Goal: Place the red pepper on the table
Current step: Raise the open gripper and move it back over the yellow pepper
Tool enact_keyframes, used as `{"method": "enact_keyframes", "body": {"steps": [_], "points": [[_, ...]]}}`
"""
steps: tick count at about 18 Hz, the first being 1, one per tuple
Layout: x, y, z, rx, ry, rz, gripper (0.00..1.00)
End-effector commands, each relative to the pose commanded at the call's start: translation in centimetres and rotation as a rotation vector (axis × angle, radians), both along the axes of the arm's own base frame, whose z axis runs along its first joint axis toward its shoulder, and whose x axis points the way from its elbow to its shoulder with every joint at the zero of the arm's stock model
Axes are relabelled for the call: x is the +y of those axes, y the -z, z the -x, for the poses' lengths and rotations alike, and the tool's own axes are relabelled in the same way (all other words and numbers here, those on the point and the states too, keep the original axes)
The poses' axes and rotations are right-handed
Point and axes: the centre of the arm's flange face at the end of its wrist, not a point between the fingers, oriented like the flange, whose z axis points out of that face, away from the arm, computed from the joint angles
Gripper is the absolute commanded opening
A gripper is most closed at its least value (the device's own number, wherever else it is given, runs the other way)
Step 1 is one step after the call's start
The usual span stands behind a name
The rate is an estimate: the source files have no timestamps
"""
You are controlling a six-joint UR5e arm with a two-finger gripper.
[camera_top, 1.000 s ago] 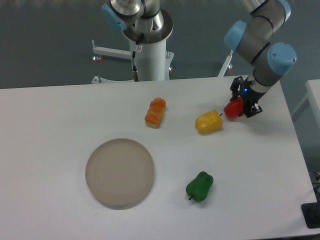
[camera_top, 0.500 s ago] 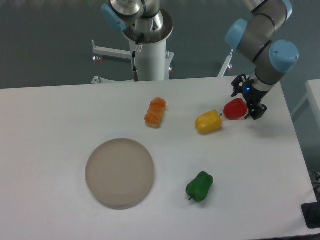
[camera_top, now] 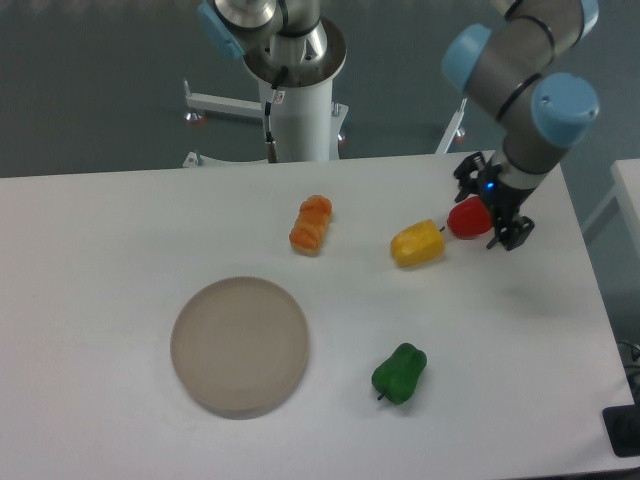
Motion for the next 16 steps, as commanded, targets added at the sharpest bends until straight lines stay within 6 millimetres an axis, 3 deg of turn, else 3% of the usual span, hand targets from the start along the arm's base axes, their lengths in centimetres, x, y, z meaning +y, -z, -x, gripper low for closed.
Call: {"method": "enact_keyframes", "body": {"steps": [3,6,16], "points": [[2.3,-1.0,-0.9,0.02,-0.035,-0.015,1.0],[3.1,-1.3,-1.1,0.026,-0.025,-0.021,1.0],[3.2,-1.2,-1.7,0.048,0.001,0.005,1.0]]}}
